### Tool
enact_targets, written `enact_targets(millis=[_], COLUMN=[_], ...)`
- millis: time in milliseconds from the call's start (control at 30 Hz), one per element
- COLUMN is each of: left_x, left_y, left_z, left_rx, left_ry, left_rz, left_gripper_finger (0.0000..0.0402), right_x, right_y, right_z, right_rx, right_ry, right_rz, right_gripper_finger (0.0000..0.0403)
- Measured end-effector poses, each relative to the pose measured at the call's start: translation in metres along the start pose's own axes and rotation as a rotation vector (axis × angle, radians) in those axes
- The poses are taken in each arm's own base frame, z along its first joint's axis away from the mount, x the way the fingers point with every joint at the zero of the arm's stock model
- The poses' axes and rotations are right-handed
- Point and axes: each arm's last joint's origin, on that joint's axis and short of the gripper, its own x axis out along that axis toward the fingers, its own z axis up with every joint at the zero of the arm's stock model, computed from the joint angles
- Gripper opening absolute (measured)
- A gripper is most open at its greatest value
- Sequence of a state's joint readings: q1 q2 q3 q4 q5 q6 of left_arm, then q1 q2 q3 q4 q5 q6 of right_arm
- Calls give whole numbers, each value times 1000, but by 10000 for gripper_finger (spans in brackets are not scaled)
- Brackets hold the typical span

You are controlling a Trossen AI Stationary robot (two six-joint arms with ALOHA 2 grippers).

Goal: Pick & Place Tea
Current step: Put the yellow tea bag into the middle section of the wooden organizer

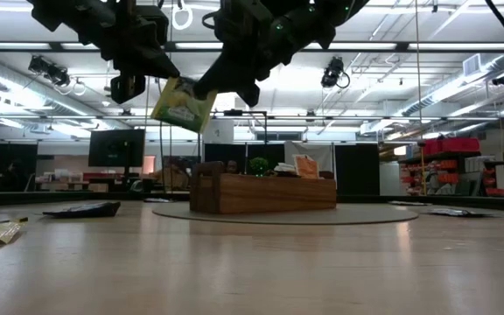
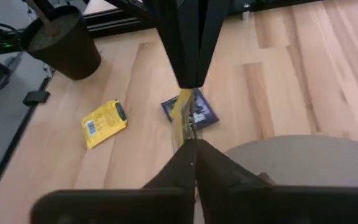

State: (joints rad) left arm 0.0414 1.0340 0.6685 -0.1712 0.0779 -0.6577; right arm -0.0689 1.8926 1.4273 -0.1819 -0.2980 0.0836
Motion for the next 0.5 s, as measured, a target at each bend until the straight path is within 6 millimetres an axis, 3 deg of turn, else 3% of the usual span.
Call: enact_targets(millis=[200,500], left_x=[0,-30], left_y=[-1,-9], left_z=[2,14], left_rx=[42,123], left_ry=[-22,-235], left_rz=[-11,4], left_gripper_finger=[17,69], right_x=[-2,-29], right_y=[-1,5], right_z=[-2,0], right_rx=[-30,-206], right_ry=[26,113], right_rz=[-62,-203], right_gripper_finger=[4,1])
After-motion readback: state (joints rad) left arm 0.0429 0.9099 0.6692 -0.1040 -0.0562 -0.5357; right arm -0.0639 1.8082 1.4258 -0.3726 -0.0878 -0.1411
